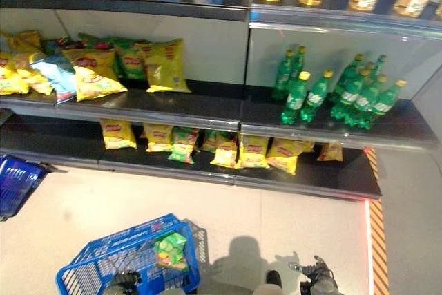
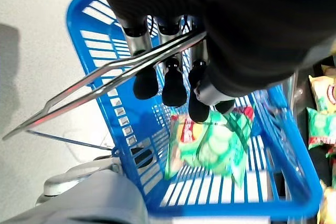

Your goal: Pick up the snacks into the basket

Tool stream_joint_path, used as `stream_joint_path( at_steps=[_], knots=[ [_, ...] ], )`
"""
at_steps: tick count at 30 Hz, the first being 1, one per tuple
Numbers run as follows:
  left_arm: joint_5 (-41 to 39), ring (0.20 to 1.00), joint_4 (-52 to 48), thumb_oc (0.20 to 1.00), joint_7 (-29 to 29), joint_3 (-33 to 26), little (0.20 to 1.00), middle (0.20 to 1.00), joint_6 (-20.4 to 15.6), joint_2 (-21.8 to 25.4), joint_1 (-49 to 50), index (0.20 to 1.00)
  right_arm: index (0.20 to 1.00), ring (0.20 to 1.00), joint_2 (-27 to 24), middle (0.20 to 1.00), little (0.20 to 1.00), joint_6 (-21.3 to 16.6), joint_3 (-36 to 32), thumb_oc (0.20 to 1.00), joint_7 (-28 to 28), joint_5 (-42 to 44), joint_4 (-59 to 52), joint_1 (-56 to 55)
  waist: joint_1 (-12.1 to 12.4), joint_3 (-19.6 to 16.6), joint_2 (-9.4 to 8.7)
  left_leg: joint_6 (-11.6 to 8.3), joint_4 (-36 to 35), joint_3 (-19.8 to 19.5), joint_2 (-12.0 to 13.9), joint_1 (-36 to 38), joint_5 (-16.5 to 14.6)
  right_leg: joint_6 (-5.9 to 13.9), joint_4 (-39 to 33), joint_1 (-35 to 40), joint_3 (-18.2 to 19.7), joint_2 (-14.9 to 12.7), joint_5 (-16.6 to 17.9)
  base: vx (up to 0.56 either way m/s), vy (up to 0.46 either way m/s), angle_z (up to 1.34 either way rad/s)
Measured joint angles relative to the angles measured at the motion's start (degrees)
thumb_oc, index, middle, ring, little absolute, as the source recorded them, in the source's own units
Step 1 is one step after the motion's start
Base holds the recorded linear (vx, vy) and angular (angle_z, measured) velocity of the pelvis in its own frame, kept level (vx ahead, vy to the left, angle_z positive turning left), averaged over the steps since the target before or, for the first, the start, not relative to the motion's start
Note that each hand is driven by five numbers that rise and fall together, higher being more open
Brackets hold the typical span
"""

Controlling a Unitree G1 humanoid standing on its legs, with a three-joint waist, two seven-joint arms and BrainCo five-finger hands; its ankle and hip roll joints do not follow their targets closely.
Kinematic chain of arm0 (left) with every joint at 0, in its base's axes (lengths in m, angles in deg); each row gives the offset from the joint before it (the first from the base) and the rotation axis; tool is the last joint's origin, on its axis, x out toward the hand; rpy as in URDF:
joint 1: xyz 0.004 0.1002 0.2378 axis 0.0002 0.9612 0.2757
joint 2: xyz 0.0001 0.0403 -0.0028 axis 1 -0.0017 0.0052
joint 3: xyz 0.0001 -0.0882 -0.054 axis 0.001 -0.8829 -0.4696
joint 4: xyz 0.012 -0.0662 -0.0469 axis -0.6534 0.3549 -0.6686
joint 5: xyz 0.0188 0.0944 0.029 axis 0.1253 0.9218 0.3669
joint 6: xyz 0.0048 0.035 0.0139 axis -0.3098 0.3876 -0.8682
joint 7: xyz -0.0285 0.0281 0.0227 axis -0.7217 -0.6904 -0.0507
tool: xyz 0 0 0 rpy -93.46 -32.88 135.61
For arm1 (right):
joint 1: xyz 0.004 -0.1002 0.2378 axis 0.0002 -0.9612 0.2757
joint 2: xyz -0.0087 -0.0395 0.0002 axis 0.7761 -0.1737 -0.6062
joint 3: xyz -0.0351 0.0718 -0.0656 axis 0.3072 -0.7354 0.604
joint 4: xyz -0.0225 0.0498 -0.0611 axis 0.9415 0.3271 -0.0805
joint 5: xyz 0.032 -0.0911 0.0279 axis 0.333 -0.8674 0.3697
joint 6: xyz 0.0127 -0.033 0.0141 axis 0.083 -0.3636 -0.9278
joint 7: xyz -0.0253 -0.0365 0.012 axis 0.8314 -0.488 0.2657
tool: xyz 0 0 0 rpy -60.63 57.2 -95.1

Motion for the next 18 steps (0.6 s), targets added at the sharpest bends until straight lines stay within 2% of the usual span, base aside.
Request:
stream_joint_path(
  at_steps=[1, 2, 3, 4, 5, 6, 7, 8, 9, 10, 11, 12, 13, 14, 15, 16, 17, 18],
  knots=[
    [0.25, 0.2, 0.3, 0.2, 0.0, 0.36, 0.2, 0.2, -0.11, -1.73, 0.27, 0.2, 1.0, 1.0, -1.9, 1.0, 1.0, -0.05, 1.42, 1.0, 0.0, -0.85, -0.41, -0.57, -0.09, 0.56, 2.65, -1.71, -0.43, 0.58, 4.2, 0.2, 0.74, -1.73, 1.77, -1.63, -1.62, 3.21, -0.65, 0.0, -0.543, -0.43],
    [0.43, 0.2, 0.24, 0.2, -0.14, 0.46, 0.2, 0.2, -0.07, -2.43, 0.4, 0.2, 1.0, 1.0, -2.75, 1.0, 1.0, 0.06, 2.18, 1.0, 0.07, -1.23, -0.26, -0.51, 0.3, 0.69, 3.9, -1.78, -0.75, 0.57, 5.3, 0.93, 0.78, -2.85, 1.94, -1.74, -1.72, 5.03, -0.46, 0.02, -0.641, -0.48],
    [0.46, 0.2, 1.56, 0.2, 0.11, 0.74, 0.2, 0.2, -0.32, -4.63, 0.23, 0.2, 1.0, 1.0, -3.68, 1.0, 1.0, -0.19, 1.86, 1.0, 0.2, -2.27, 1.09, -0.87, -0.89, 0.42, 5.68, -1.84, 1.27, -0.78, 7.61, -0.43, 1.51, -3.89, 3.24, -2.02, -3.29, 7.46, -0.72, 0.02, -0.639, -0.09],
    [0.44, 0.2, 1.15, 0.2, 0.57, 0.52, 0.2, 0.2, -0.33, -4.75, 0.0, 0.2, 1.0, 1.0, -3.95, 1.0, 1.0, 0.04, 1.3, 1.0, 0.25, -2.7, 0.03, -0.63, -1.72, 0.37, 6.32, -1.82, 4.37, -1.02, 8.13, -2.23, 1.58, -5.31, 6.14, -3.49, -4.66, 7.89, -2.79, 0.04, -0.501, 0.04],
    [0.5, 0.2, 0.62, 0.2, 0.73, 0.4, 0.2, 0.2, -0.36, -4.88, 0.05, 0.2, 1.0, 1.0, -4.19, 1.0, 1.0, -0.03, 1.41, 1.0, 0.26, -2.84, -0.38, -1.13, -1.28, 0.97, 5.72, -1.31, 5.76, -1.04, 8.7, -2.35, 1.96, -6.63, 9.58, -4.95, -4.34, 7.9, -5.16, 0.01, -0.424, 0.06],
    [0.48, 0.2, 0.42, 0.2, 0.57, 0.66, 0.2, 0.2, -0.31, -5.02, 0.03, 0.2, 1.0, 1.0, -4.31, 1.0, 1.0, -0.14, 1.42, 1.0, 0.18, -2.97, -0.53, -1.15, -1.35, 1.11, 5.15, -0.25, 6.59, -1.38, 9.53, -2.24, 4.5, -7.53, 12.11, -4.96, -5.09, 9.6, -6.09, 0.01, -0.423, -0.16],
    [0.45, 0.2, 0.21, 0.2, 1.04, 0.69, 0.2, 0.2, -0.31, -3.89, -0.33, 0.2, 1.0, 1.0, -4.03, 1.0, 1.0, -0.21, 1.39, 1.0, 0.13, -2.98, -0.67, -0.93, -1.2, 1.7, 3.92, -0.74, 8.64, -2.33, 10.02, -3.19, 5.88, -9.53, 14.82, -6.3, -5.56, 10.09, -8.57, -0.01, -0.159, -0.07],
    [0.43, 0.2, -0.15, 0.2, 1.73, 0.59, 0.2, 0.2, -0.39, -3.03, -0.66, 0.2, 1.0, 1.0, -4.0, 1.0, 1.0, -0.25, 1.76, 1.0, 0.06, -3.02, -0.8, -0.64, -1.08, 2.22, 3.08, -1.95, 10.47, -3.82, 10.28, -4.29, 7.29, -10.63, 16.32, -6.68, -4.77, 10.24, -9.52, 0.05, -0.39, -0.06],
    [0.46, 0.2, -0.12, 0.2, 2.0, 0.58, 0.2, 0.2, -0.35, -2.5, -1.07, 0.2, 1.0, 1.0, -4.1, 1.0, 1.0, -0.26, 2.54, 1.0, -0.38, -3.22, -1.03, -0.69, -0.89, 2.21, 1.37, -2.54, 10.18, -5.24, 10.19, -3.92, 8.72, -11.81, 16.38, -6.43, -5.3, 9.98, -9.72, 0.05, -0.389, -0.17],
    [0.35, 0.2, -0.34, 0.2, 2.09, 1.26, 0.2, 0.2, -0.35, -2.75, -1.79, 0.2, 1.0, 1.0, -4.74, 1.0, 1.0, -0.45, 2.04, 1.0, -0.43, -3.23, -0.73, -1.12, -1.27, 2.25, 1.11, -2.4, 12.56, -5.89, 8.41, -3.78, 11.49, -12.58, 16.31, -6.66, -5.6, 10.75, -9.64, 0.11, -0.499, -0.03],
    [0.35, 0.2, 0.02, 0.2, 2.19, 2.35, 0.2, 0.2, -0.2, -1.82, -2.35, 0.2, 1.0, 1.0, -4.82, 1.0, 1.0, -0.62, 2.12, 1.0, -0.71, -3.22, -1.2, 0.18, -1.27, 3.28, 0.23, -4.3, 19.28, -8.44, 5.74, -7.57, 8.36, -13.23, 15.32, -5.8, -3.01, 10.06, -8.96, 0.12, -0.219, -0.13],
    [0.43, 0.2, -0.39, 0.2, 2.0, 2.6, 0.2, 0.2, -0.2, -1.86, -2.42, 0.2, 1.0, 1.0, -5.53, 1.0, 1.0, -0.59, 2.46, 1.0, -0.69, -3.3, -1.11, -0.33, -1.15, 3.33, -0.55, -3.73, 19.61, -8.14, 2.66, -6.95, 3.8, -13.53, 14.19, -5.67, -1.77, 9.36, -8.17, 0.18, -0.272, -0.25],
    [0.48, 0.2, -0.46, 0.2, 1.99, 2.92, 0.2, 0.2, -0.25, -2.17, -2.67, 0.2, 1.0, 1.0, -5.98, 1.0, 1.0, -0.61, 2.72, 1.0, -0.61, -3.38, -1.05, -0.24, -0.67, 3.23, -0.45, -3.01, 18.27, -7.6, -0.08, -6.47, 0.4, -13.58, 12.9, -5.43, -0.55, 9.21, -8.07, 0.18, -0.239, -0.66],
    [0.54, 0.2, -0.01, 0.2, 1.73, 3.0, 0.2, 0.2, -0.05, -3.25, -2.26, 0.2, 1.0, 1.0, -6.61, 1.0, 1.0, -0.59, 3.62, 1.0, -0.56, -3.76, -0.78, 0.03, -0.22, 2.68, 1.18, -0.47, 14.74, -4.3, -3.29, -5.59, -1.64, -13.99, 8.96, -3.78, -0.57, 9.52, -6.7, 0.28, -0.262, -0.61],
    [0.54, 0.2, 0.0, 0.2, 1.6, 3.14, 0.2, 0.2, -0.04, -3.6, -2.16, 0.2, 1.0, 1.0, -6.75, 1.0, 1.0, -0.58, 3.76, 1.0, -0.53, -3.89, -0.62, -0.3, -0.21, 2.46, 1.58, 0.15, 13.05, -3.69, -4.86, -4.97, -2.07, -14.22, 8.09, -3.44, -0.63, 9.66, -6.14, 0.33, -0.264, -0.41],
    [0.59, 0.2, -0.35, 0.2, 1.1, 4.32, 0.2, 0.2, -0.05, -3.73, -2.05, 0.2, 1.0, 1.0, -6.11, 1.0, 1.0, -0.53, 4.54, 1.0, -0.34, -3.97, 0.9, -0.5, -0.05, 2.07, 2.02, 0.54, 9.75, -4.21, -7.69, -5.03, -2.09, -14.5, 6.29, -3.1, -1.14, 10.31, -4.47, 0.36, -0.229, -0.2],
    [0.63, 0.2, -0.33, 0.2, 0.68, 4.81, 0.2, 0.2, -0.08, -3.87, -1.89, 0.2, 1.0, 1.0, -5.89, 1.0, 1.0, -0.48, 4.5, 1.0, -0.25, -4.02, 1.8, -0.19, 0.19, 1.67, 2.24, 0.62, 6.41, -4.77, -8.64, -4.79, -2.02, -14.45, 6.01, -3.54, -1.15, 10.53, -4.44, 0.31, -0.157, -0.26],
    [0.68, 0.2, -0.54, 0.2, 0.2, 4.98, 0.2, 0.2, -0.34, -4.48, -2.2, 0.2, 1.0, 1.0, -6.09, 1.0, 1.0, -0.48, 4.38, 1.0, -0.39, -4.2, 2.06, -0.13, 0.25, 1.7, 3.54, 0.7, 1.16, -3.32, -9.05, -4.7, -2.03, -14.43, 4.53, -3.51, -1.18, 12.2, -4.37, 0.22, -0.1, -0.26]
  ],
)
